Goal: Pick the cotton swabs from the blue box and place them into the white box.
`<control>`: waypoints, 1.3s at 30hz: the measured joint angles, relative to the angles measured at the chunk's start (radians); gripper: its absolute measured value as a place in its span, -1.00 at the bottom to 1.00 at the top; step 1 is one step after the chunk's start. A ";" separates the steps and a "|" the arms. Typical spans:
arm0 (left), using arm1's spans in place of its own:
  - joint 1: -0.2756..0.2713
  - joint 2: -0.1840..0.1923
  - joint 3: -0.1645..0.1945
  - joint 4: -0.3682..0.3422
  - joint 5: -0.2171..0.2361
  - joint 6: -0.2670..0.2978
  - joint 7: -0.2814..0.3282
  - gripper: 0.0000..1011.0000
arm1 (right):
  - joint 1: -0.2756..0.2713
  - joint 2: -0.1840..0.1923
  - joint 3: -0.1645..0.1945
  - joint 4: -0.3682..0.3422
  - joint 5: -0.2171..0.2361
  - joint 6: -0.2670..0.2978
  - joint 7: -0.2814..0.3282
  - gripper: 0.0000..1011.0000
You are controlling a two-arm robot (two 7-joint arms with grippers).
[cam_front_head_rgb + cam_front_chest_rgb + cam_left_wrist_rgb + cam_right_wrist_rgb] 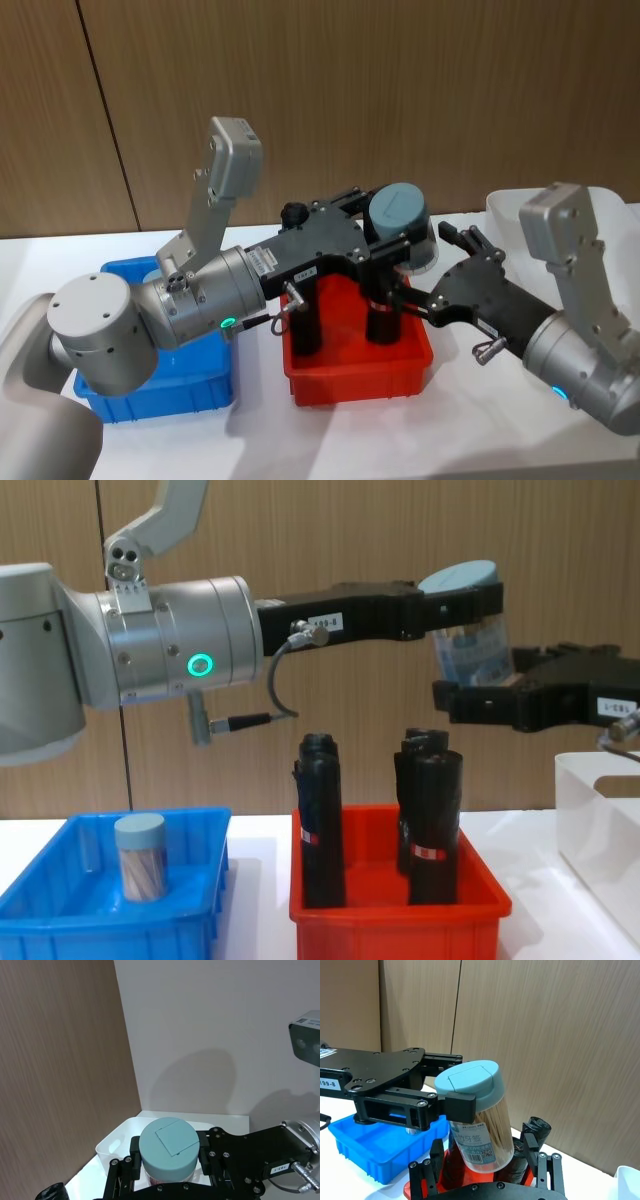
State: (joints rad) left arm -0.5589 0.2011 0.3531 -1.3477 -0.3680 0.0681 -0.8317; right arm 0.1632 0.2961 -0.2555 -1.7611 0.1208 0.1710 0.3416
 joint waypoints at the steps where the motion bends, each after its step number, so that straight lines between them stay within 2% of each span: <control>1: 0.000 0.000 0.000 0.000 0.000 0.000 0.000 0.31 | 0.001 -0.001 0.000 0.002 0.000 0.001 0.001 0.98; 7: 0.000 0.000 0.000 0.000 0.000 0.000 0.000 0.31 | 0.021 -0.012 -0.004 0.025 -0.007 0.005 0.007 0.94; 19: 0.000 0.000 0.000 0.000 0.000 0.000 0.001 0.31 | 0.048 -0.025 -0.007 0.058 -0.008 0.000 0.016 0.32; 27: 0.000 0.000 0.000 0.000 0.000 0.000 0.002 0.32 | 0.054 -0.027 -0.007 0.065 -0.006 -0.004 0.017 0.31; 39: 0.000 0.000 0.000 0.000 0.000 0.000 0.000 0.95 | 0.058 -0.027 -0.007 0.065 -0.001 -0.012 0.010 0.31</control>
State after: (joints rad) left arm -0.5588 0.2011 0.3531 -1.3478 -0.3680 0.0682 -0.8316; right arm 0.2209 0.2692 -0.2621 -1.6958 0.1197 0.1589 0.3520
